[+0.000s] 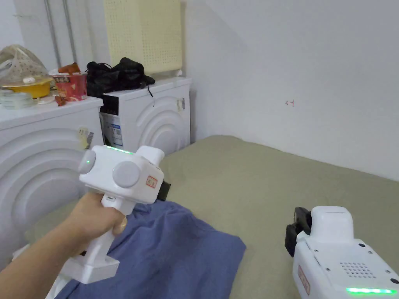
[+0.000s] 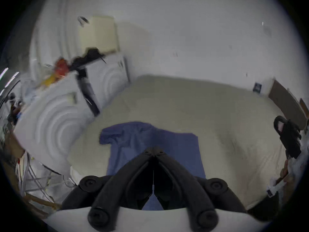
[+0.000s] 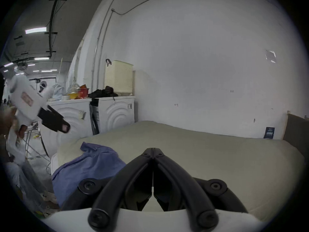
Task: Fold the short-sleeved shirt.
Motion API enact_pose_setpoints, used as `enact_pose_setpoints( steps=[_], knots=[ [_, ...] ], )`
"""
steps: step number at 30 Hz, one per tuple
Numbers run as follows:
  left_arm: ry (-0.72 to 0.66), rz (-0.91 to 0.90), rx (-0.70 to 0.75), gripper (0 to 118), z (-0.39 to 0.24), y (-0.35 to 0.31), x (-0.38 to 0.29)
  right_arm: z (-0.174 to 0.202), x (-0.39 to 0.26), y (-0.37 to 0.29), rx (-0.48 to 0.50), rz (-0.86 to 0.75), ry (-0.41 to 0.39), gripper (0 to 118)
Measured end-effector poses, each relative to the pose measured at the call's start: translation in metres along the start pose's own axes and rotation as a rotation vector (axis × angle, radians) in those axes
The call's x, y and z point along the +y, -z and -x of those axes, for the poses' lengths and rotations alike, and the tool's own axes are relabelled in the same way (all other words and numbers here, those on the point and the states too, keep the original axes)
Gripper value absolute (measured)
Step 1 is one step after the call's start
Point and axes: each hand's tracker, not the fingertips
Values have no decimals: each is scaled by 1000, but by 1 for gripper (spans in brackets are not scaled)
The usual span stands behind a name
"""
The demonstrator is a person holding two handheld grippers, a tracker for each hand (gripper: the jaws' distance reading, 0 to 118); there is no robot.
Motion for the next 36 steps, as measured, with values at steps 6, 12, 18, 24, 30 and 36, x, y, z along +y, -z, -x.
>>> enact_pose_setpoints(
  steps=[6,12,18,24,30,36],
  knots=[
    [6,391,-113,5,-16,112,7,-1,-16,39,7,29,37,0],
    [-2,523,-174,118,-32,192,-32,-6,-49,54,35,100,17,1],
    [10,621,-227,86,-34,234,-68,-17,-72,52,11,166,50,1],
    [-67,487,-251,1,-31,197,-45,-29,-71,37,-2,172,33,1],
    [-55,238,-272,1,-58,125,8,-65,-55,1,-72,143,31,1],
    [78,128,-396,1,-142,59,57,-129,-37,-58,-260,109,33,1]
  ],
)
